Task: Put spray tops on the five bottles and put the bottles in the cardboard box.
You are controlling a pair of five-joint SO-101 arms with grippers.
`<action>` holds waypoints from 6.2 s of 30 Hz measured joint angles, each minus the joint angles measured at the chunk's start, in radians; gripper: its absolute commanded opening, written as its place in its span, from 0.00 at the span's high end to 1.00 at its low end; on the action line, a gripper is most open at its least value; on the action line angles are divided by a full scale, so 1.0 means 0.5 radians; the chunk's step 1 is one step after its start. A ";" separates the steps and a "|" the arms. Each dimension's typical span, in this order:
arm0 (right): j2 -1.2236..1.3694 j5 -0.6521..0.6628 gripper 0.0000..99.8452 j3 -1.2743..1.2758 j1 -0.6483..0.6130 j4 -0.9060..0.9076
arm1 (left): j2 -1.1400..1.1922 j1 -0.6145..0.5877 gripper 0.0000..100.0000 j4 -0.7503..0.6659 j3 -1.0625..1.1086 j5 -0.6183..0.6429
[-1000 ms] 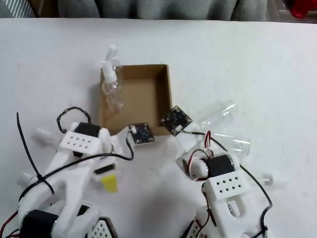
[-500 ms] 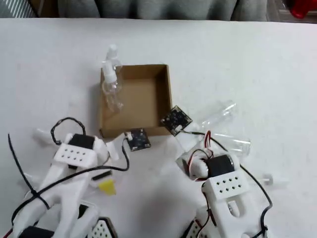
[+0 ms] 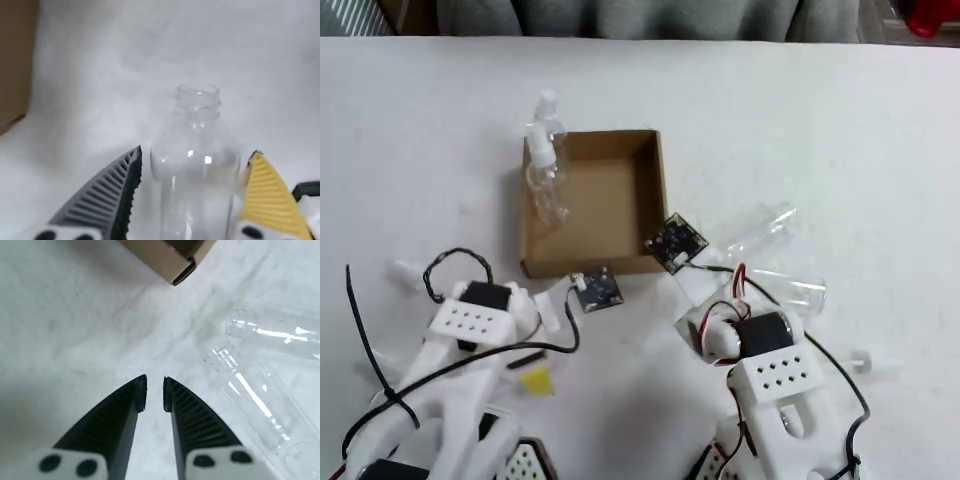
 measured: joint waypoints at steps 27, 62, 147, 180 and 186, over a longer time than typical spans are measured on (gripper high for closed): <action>0.000 0.239 0.97 -0.258 0.801 0.166 | 0.000 0.000 0.98 -0.049 0.009 0.000; 0.838 -0.592 0.80 -0.730 2.182 0.371 | -0.021 -0.037 0.98 -0.052 0.034 0.000; 0.368 -0.703 0.99 -2.341 0.700 1.089 | -0.789 0.046 0.98 0.503 -1.132 1.191; 0.196 -1.531 0.99 -2.213 0.261 -0.123 | -1.841 0.160 0.98 -0.209 -0.209 1.467; 0.049 -1.547 0.99 -2.216 -0.058 -0.144 | -2.010 0.157 0.98 -0.310 -0.206 1.832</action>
